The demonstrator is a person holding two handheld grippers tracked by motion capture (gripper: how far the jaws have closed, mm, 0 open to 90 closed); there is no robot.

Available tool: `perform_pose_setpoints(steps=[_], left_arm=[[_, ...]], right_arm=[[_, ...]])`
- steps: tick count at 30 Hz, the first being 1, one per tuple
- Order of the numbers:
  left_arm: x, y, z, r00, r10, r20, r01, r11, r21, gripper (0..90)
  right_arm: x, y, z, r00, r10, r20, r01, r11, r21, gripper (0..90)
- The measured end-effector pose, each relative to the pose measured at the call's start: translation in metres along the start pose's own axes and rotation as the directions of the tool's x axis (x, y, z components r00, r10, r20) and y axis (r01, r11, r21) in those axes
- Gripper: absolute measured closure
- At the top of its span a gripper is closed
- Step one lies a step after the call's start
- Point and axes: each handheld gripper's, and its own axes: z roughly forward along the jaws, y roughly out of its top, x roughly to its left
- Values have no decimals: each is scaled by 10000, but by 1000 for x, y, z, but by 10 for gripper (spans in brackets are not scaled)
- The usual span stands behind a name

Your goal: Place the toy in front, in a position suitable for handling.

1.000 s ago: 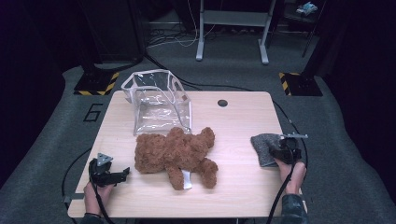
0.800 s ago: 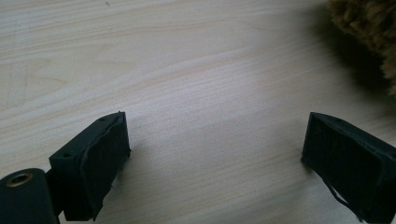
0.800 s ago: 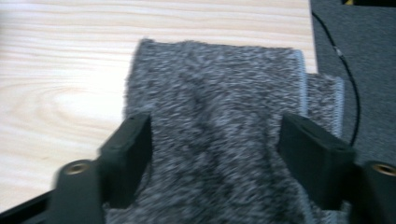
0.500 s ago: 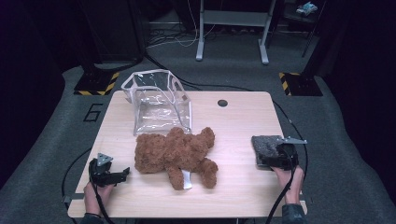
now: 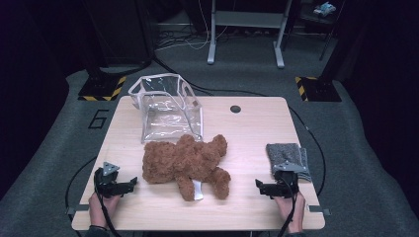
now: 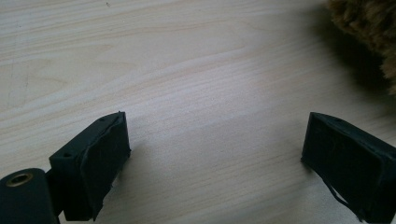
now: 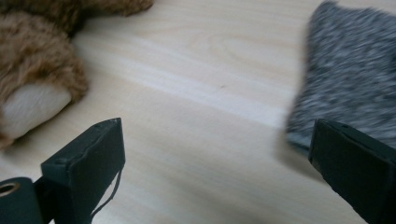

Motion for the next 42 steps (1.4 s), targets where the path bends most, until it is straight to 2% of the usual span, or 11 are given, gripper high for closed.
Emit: perform_pose_setpoints(steps=[4,12,19,22,24,27,28,32,33,37,42], left_arm=[[0,0,0,10000,9,21,-9,10000,-4,74],[1,0,0,9999,-57,96,56,10000,46,74],[1,0,-1,9999,-56,102,56,10000,67,74],[1,2,-4,9995,37,312,-49,9993,369,78],[1,3,-11,9972,-65,738,51,9998,191,77],[-2,6,-18,9959,34,902,-16,9998,-194,70],[-6,11,-25,9944,188,1038,-137,9986,-503,68],[-14,22,-36,9867,336,1589,-199,9960,-867,56],[-14,22,-36,9867,336,1589,-199,9960,-867,53],[-24,33,-43,9728,599,2237,-345,9927,-1157,46],[-35,44,-45,9600,859,2665,-514,9897,-1338,44]], right_arm=[[10,-12,11,9998,-46,-208,51,9997,232,34],[18,-25,20,9997,-224,-120,227,9995,218,45],[23,-14,10,9992,-389,-122,389,9992,7,51],[28,-4,6,9989,-455,-149,452,9988,-181,55],[31,2,4,9982,-529,-266,521,9982,-302,60],[37,12,4,9974,-659,-302,647,9971,-389,62],[39,16,4,9967,-714,-387,695,9964,-482,63],[51,31,4,9937,-985,-534,944,9928,-739,68],[51,31,4,9937,-985,-534,944,9928,-739,68],[67,51,6,9883,-1314,-769,1245,9883,-882,72],[85,71,10,9806,-1713,-956,1612,9813,-1050,82]])
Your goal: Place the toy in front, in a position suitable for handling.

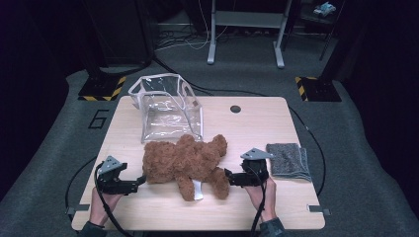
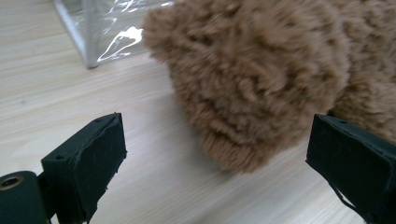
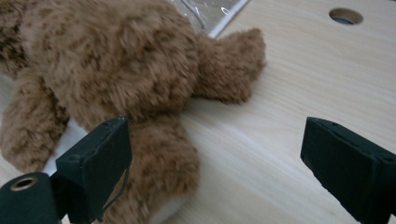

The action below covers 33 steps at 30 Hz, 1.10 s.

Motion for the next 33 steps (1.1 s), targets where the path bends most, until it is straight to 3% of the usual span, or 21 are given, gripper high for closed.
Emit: perform_pose_setpoints(steps=[8,14,17,19,23,29,33], left_arm=[[-9,10,15,9980,387,508,-393,9992,110,53],[-12,8,25,9966,299,765,-318,9992,229,84],[-13,6,30,9969,285,736,-314,9988,385,168],[-14,5,33,9971,160,750,-191,9990,410,245],[-14,1,36,9968,35,799,-56,9996,263,313],[-18,-5,39,9977,212,637,-227,9995,227,489],[-19,-5,40,9976,40,691,-47,9999,98,580]], right_arm=[[19,30,21,9979,-272,-581,272,9996,-11,128],[35,47,41,9933,-657,-947,682,9974,238,174],[41,51,48,9900,-909,-1076,959,9945,423,253],[41,51,53,9901,-886,-1088,950,9939,556,325],[42,49,58,9911,-719,-1122,814,9933,822,448],[45,44,63,9890,-744,-1282,872,9914,976,648],[46,43,65,9869,-908,-1336,1036,9903,920,723]])
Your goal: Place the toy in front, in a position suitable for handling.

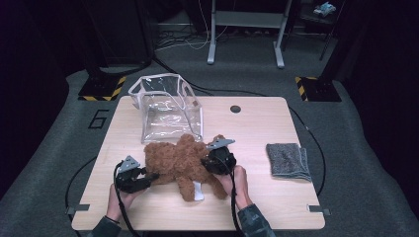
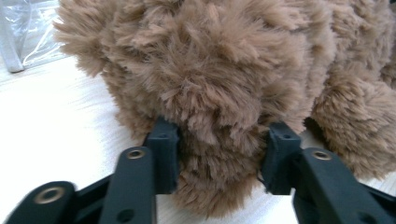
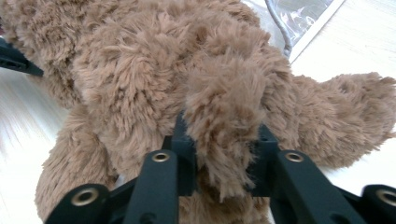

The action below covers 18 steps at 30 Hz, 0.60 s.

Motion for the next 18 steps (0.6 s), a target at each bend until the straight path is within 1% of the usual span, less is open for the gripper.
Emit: perform_pose_setpoints(steps=[1,2,4,5,6,7,8,9,10,12,13,14,16,17,18], left_arm=[[0,0,0,10000,7,-2,-7,10000,-20,599],[-1,0,0,10000,20,-56,-21,9999,-126,615],[-2,0,-2,10000,37,-86,-39,9998,-190,635],[-3,1,-3,9999,23,-126,-26,9997,-243,637],[-5,1,-4,9999,29,-137,-33,9995,-299,637],[-6,1,-4,9999,65,-160,-70,9994,-334,638],[-8,2,-5,9998,88,-175,-94,9993,-357,640],[-9,2,-6,9998,83,-157,-91,9989,-461,641],[-10,3,-7,10000,54,-41,-56,9989,-466,644],[-14,4,-7,10000,-1,50,4,9982,-605,645],[-16,5,-9,9999,98,81,-93,9983,-575,646],[-20,6,-9,9999,91,63,-86,9973,-722,646],[-25,9,-10,9996,256,77,-249,9965,-797,648],[-28,11,-10,9997,234,115,-224,9966,-794,649],[-30,13,-10,9993,304,196,-289,9970,-718,649]], right_arm=[[2,0,0,9999,146,64,-145,9999,-60,733],[2,0,-1,10000,8,96,-8,10000,-91,741],[4,0,-2,9997,120,224,-115,9997,-219,753],[5,0,-4,9997,-4,261,11,9997,-257,758],[6,1,-6,9994,52,341,-39,9993,-370,760],[6,1,-8,9993,-119,356,133,9992,-390,763],[6,1,-10,9993,-74,354,92,9986,-512,764],[6,1,-13,9994,-108,337,127,9983,-568,765],[7,1,-15,9993,-63,374,87,9980,-621,766],[6,0,-22,9992,-4,401,33,9973,-730,766],[6,0,-25,9991,-6,423,40,9968,-801,767],[5,-1,-29,9990,-32,449,72,9961,-877,767],[5,-3,-36,9985,-43,547,94,9957,-926,767],[5,-4,-40,9983,-9,588,66,9952,-976,767],[4,-4,-43,9981,-46,620,107,9950,-993,767]])
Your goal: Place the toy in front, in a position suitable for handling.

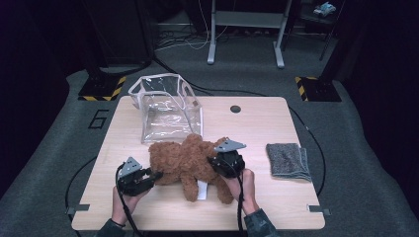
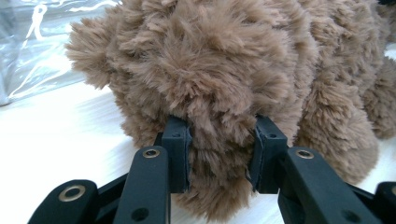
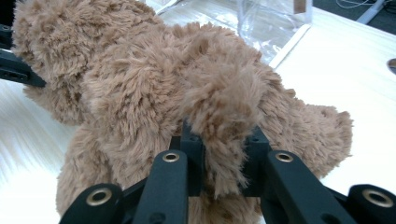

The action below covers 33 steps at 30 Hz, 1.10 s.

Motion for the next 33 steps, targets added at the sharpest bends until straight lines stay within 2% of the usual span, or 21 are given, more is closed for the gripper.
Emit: perform_pose_setpoints(steps=[9,13,23,29,33], left_arm=[[-21,11,9,9988,188,461,-193,9998,97,654],[-29,12,16,9979,198,624,-206,9997,132,656],[-46,15,32,9945,259,1015,-299,9988,376,661],[-52,21,43,9929,483,1083,-537,9974,472,665],[-55,23,51,9927,618,1035,-683,9958,606,665]], right_arm=[[-9,-8,-30,9989,72,471,-62,9998,-211,767],[-12,-14,-38,9976,273,631,-256,9993,-270,767],[-25,-29,-51,9941,559,929,-545,9984,-172,767],[-35,-37,-57,9908,753,1125,-745,9972,-120,766],[-41,-43,-55,9876,1066,1156,-1068,9943,-46,765]])
